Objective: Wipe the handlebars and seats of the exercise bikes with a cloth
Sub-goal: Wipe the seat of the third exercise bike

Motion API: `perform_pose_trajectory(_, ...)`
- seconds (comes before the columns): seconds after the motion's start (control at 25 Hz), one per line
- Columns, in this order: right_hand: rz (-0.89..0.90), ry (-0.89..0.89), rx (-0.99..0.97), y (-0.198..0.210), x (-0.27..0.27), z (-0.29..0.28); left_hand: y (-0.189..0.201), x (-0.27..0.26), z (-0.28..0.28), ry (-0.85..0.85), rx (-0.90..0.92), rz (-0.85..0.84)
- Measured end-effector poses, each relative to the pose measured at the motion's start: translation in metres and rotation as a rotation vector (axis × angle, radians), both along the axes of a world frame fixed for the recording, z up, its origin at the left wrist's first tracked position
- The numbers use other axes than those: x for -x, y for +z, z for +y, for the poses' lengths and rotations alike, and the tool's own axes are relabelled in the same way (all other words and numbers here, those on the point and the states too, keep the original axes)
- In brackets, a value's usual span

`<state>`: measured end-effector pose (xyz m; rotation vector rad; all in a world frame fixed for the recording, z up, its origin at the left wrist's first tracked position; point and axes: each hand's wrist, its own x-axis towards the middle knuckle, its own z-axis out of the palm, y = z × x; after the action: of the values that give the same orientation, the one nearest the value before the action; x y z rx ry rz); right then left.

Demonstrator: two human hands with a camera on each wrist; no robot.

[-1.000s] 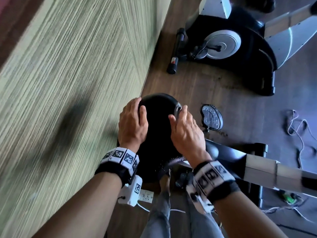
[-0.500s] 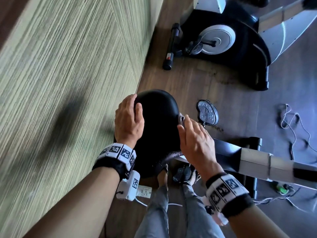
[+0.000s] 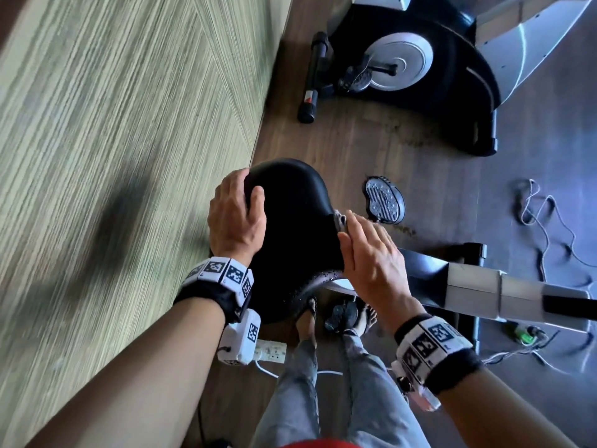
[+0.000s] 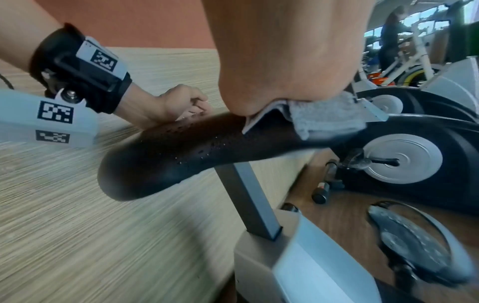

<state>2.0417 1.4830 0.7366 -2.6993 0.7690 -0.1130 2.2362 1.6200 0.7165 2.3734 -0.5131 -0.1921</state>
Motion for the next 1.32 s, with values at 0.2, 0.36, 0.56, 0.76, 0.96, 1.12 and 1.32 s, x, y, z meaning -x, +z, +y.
perform_pose_trajectory(0.2, 0.210, -0.243, -0.220, -0.002, -0.068, 0.007, -0.003, 0.000, 0.001, 0.015, 0.038, 0.014)
perform_pose_trajectory(0.36, 0.004, 0.029, 0.009, -0.005, -0.003, 0.000, 0.000, 0.001, 0.002, 0.023, 0.046, 0.025)
perform_pose_trajectory(0.56, 0.197, -0.289, -0.126, 0.000, -0.031, -0.005, 0.001, 0.003, 0.000, 0.019, 0.028, 0.013)
perform_pose_trajectory(0.76, 0.236, -0.113, -0.339, 0.002, -0.066, 0.003, 0.000, 0.002, 0.000, 0.023, 0.040, 0.021)
perform_pose_trajectory(0.96, 0.322, -0.090, -0.331, 0.015, -0.032, -0.012, 0.000, 0.002, -0.001, 0.010, 0.028, -0.003)
perform_pose_trajectory(1.12, 0.216, -0.093, -0.304, -0.002, -0.095, 0.008, 0.000, 0.002, -0.001, -0.013, 0.013, -0.025)
perform_pose_trajectory(1.32, 0.224, -0.052, -0.225, 0.012, -0.049, 0.009, 0.001, 0.002, -0.001, -0.012, 0.006, -0.016)
